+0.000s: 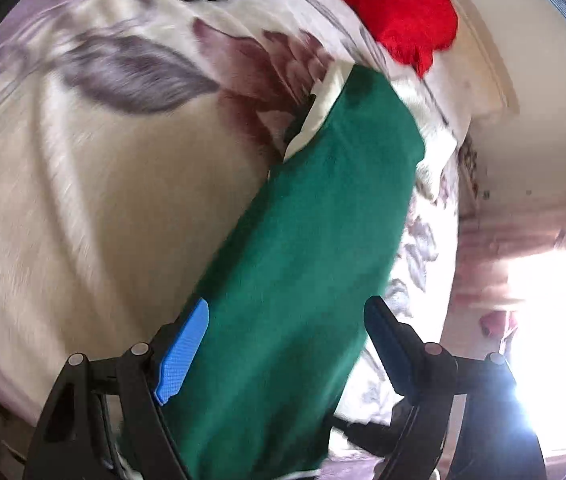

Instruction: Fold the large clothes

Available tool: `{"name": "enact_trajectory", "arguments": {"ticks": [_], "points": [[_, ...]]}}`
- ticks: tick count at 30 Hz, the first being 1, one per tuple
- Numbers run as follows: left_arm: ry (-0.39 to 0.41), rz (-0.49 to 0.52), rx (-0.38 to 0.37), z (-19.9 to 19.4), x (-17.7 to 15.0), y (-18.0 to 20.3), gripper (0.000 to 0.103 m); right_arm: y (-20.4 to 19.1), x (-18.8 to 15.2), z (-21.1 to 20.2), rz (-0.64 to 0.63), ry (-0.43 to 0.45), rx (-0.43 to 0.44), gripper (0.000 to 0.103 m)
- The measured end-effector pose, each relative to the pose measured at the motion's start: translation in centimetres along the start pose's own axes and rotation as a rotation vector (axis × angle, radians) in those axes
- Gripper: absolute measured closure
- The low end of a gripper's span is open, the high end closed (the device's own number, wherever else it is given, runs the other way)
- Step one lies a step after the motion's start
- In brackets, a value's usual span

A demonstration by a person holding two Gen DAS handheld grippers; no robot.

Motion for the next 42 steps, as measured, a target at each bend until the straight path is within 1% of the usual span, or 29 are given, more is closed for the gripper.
{"name": "enact_trajectory", "arguments": {"ticks": [1, 2, 3, 5, 6, 7, 9, 11, 14, 17, 18, 19, 20, 21, 22, 23, 24, 26, 27, 28, 30, 32, 33, 34, 36, 38, 39, 41, 42], "points": [[-0.015, 0.023, -0.006, 0.8, 0.9, 0.3, 0.024, 1.3, -0.4, 1.0, 0.066, -0.009, -0.047, 0.098], [-0.033, 0.042, -0.001, 1.4, 1.7, 0.4, 0.024, 2.0, -0.7, 1.5, 0.111, -0.019, -0.066, 0.098], [-0.044, 0.057, 0.005, 2.0, 2.7, 0.6, 0.024, 2.0, -0.7, 1.5, 0.134, -0.018, -0.073, 0.098], [-0.059, 0.074, -0.019, 3.1, 4.6, 1.3, 0.024, 0.3, -0.1, 0.8, 0.138, -0.040, -0.094, 0.090], [-0.063, 0.083, -0.025, 3.7, 5.7, 1.8, 0.024, -0.8, 0.6, 0.2, 0.139, -0.040, -0.095, 0.081], [-0.064, 0.096, -0.045, 4.6, 7.2, 2.5, 0.024, -1.4, 1.7, -0.5, 0.135, -0.030, -0.097, 0.058], [-0.065, 0.112, -0.070, 6.4, 9.4, 3.4, 0.024, -4.8, 5.1, -2.1, 0.092, 0.054, -0.102, 0.031], [-0.066, 0.138, -0.084, 9.0, 11.9, 4.6, 0.024, -8.6, 9.2, -3.2, 0.016, 0.144, -0.111, 0.030], [-0.089, 0.165, -0.077, 12.7, 14.3, 5.8, 0.024, -15.5, 16.7, -3.2, -0.075, 0.246, -0.105, 0.030], [-0.104, 0.212, -0.042, 16.3, 16.2, 6.5, 0.024, -22.1, 23.3, -2.1, -0.127, 0.307, -0.072, 0.029], [-0.093, 0.224, -0.039, 17.0, 16.8, 6.8, 0.024, -24.4, 25.6, -1.4, -0.158, 0.325, -0.058, 0.022], [-0.076, 0.234, -0.059, 17.5, 17.3, 7.2, 0.038, -26.2, 27.4, -0.7, -0.190, 0.342, -0.056, 0.014], [-0.069, 0.242, -0.065, 17.8, 17.6, 7.5, 0.059, -28.1, 29.4, -0.4, -0.219, 0.366, -0.056, 0.011], [-0.064, 0.250, -0.051, 17.9, 17.7, 7.5, 0.064, -30.0, 31.3, 0.3, -0.253, 0.379, -0.043, 0.009], [-0.055, 0.259, -0.066, 17.8, 17.8, 7.7, 0.077, -31.4, 33.5, 0.1, -0.271, 0.384, -0.056, 0.008], [-0.043, 0.257, -0.092, 17.6, 17.8, 7.7, 0.086, -32.5, 34.3, 1.3, -0.280, 0.393, -0.079, 0.008], [-0.032, 0.254, -0.105, 17.4, 17.9, 7.7, 0.086, -33.8, 36.1, 2.3, -0.287, 0.384, -0.064, 0.008], [-0.003, 0.252, -0.135, 16.6, 17.9, 7.8, 0.089, -34.1, 38.2, 3.8, -0.266, 0.343, -0.027, 0.009], [0.011, 0.248, -0.142, 16.3, 18.0, 7.8, 0.090, -34.8, 38.9, 4.6, -0.257, 0.332, 0.006, 0.023], [0.030, 0.251, -0.149, 16.0, 18.3, 8.0, 0.091, -34.6, 39.4, 4.7, -0.275, 0.377, -0.003, 0.052], [0.017, 0.248, -0.128, 17.0, 18.8, 7.6, 0.091, -35.5, 39.3, 4.2, -0.368, 0.486, -0.087, 0.056], [-0.016, 0.194, -0.095, 18.6, 19.2, 5.5, 0.091, -36.7, 39.4, 3.5, -0.416, 0.558, -0.160, 0.056], [-0.032, 0.157, -0.109, 19.0, 19.4, 4.7, 0.090, -37.2, 39.6, 3.1, -0.429, 0.590, -0.206, 0.056], [-0.035, 0.126, -0.124, 19.0, 19.6, 4.3, 0.090, -37.7, 39.3, 2.6, -0.439, 0.613, -0.221, 0.056], [-0.048, 0.140, -0.123, 18.9, 19.8, 4.5, 0.090, -39.1, 37.5, 1.2, -0.481, 0.652, -0.175, 0.056], [-0.052, 0.179, -0.110, 18.8, 19.9, 4.9, 0.090, -41.3, 38.0, 2.7, -0.541, 0.589, -0.091, 0.056], [-0.056, 0.180, -0.110, 19.0, 20.0, 4.9, 0.090, -42.1, 38.3, 4.1, -0.560, 0.556, -0.086, 0.056], [-0.069, 0.164, -0.127, 19.5, 20.4, 4.8, 0.089, -41.3, 40.4, 6.2, -0.553, 0.519, -0.178, 0.060], [-0.075, 0.162, -0.128, 19.8, 20.5, 4.7, 0.088, -39.7, 42.2, 7.4, -0.506, 0.478, -0.245, 0.081]]}}
Point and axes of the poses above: each gripper's, at about its wrist camera, not at the fingertips, and z roughly the way its jaws point, y to its right, x to its top, the point moved 8 cm from there along z, roughly the way its jaws point, and after that the axes turned 7 degrees about y, right-handed, at the moved point
